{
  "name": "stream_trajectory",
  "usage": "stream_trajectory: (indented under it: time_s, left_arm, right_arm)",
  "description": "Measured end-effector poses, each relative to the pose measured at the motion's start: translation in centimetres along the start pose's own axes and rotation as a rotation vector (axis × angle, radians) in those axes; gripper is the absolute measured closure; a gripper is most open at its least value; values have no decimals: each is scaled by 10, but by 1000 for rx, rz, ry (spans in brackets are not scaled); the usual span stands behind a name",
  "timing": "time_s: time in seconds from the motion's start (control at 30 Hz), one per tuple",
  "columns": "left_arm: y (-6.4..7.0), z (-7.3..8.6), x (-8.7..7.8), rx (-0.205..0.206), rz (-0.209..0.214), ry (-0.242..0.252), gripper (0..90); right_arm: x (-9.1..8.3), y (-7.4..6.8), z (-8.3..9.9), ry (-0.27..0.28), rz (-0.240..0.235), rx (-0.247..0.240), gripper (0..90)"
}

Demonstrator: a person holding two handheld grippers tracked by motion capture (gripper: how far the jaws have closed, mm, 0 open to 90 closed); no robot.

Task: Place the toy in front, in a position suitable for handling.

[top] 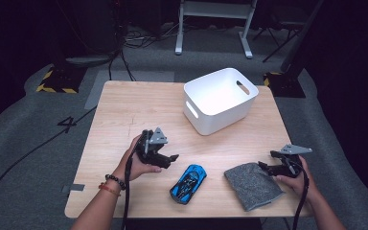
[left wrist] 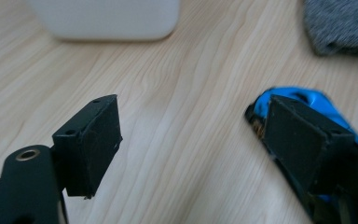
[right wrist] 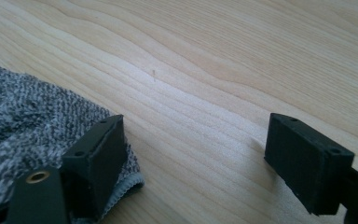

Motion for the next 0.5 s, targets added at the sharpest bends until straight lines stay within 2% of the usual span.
stream_trajectory:
  time_s: [0.1,0.17,0.2,0.23,0.3,0.37,0.5]
  left_arm:
    - [2,-21,3,25,25,19,192]
    - [3,-34,5,47,10,18,192]
    - [4,-47,7,68,4,22,192]
    - [4,-47,7,68,4,22,192]
    - [4,-58,7,90,6,19,193]
    - [3,-70,9,125,-22,12,237]
    - [2,-92,10,134,-17,52,260]
  right_arm:
    - [0,0,0,0,-1,0,203]
    - [0,0,0,0,-1,0,204]
    - [0,0,0,0,-2,0,204]
    - [0,0,0,0,-2,0,204]
    - [0,0,0,0,-2,0,204]
    - [0,0,0,0,-2,0,204]
    - [0,0,0,1,-3,-1,204]
Point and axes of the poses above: each handheld gripper's, and its own axes: x roughly forward along the jaws, z roughly out of its underside, y roughly to its right, the point moved 6 cm from there along x, roughly forward along the jaws, and after that the axes turned 6 degrees about -y, right-handed, at the moved point
